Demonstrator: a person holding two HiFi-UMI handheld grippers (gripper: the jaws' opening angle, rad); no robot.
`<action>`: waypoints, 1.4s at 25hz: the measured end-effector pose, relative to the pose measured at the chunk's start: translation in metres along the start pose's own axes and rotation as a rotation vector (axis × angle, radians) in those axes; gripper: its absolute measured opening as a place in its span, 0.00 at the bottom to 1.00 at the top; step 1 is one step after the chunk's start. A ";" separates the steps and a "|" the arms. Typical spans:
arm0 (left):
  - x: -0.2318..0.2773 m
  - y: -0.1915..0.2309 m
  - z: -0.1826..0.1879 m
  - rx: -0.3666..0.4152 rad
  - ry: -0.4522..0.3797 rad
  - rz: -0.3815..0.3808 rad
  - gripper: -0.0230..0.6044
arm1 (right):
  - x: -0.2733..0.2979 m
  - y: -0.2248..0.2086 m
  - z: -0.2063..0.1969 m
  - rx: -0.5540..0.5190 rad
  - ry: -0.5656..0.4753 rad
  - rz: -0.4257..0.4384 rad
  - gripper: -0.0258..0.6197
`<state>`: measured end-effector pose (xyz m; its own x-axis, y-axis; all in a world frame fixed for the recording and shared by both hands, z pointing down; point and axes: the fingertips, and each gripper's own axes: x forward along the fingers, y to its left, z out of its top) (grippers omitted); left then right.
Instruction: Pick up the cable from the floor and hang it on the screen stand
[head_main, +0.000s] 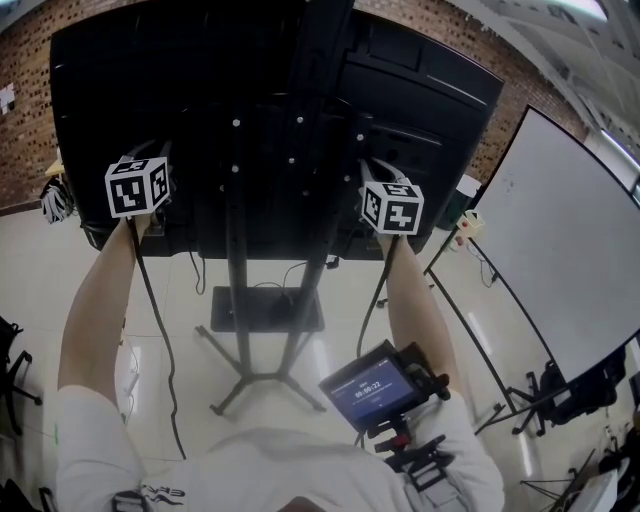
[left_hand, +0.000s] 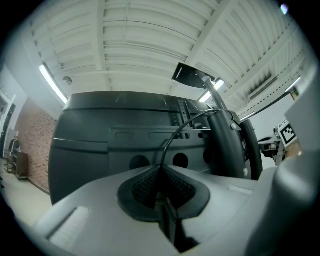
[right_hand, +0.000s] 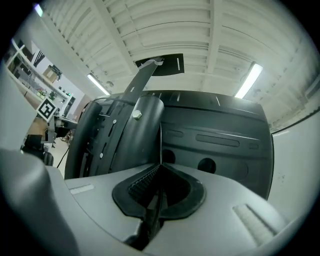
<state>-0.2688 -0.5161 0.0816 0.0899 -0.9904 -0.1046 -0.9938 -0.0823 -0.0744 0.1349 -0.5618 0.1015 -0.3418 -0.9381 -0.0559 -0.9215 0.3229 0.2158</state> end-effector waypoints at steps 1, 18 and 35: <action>0.000 0.000 0.000 -0.008 0.001 -0.001 0.05 | -0.001 0.000 0.000 -0.001 0.000 -0.001 0.08; -0.011 -0.019 -0.017 -0.021 -0.047 -0.092 0.06 | -0.010 0.003 -0.009 0.111 -0.030 -0.003 0.09; -0.039 -0.066 -0.083 0.015 -0.105 -0.272 0.21 | -0.021 0.011 -0.064 0.124 0.048 -0.044 0.17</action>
<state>-0.2117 -0.4811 0.1727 0.3595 -0.9154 -0.1809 -0.9315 -0.3406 -0.1278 0.1441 -0.5463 0.1673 -0.2937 -0.9558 -0.0154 -0.9523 0.2911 0.0917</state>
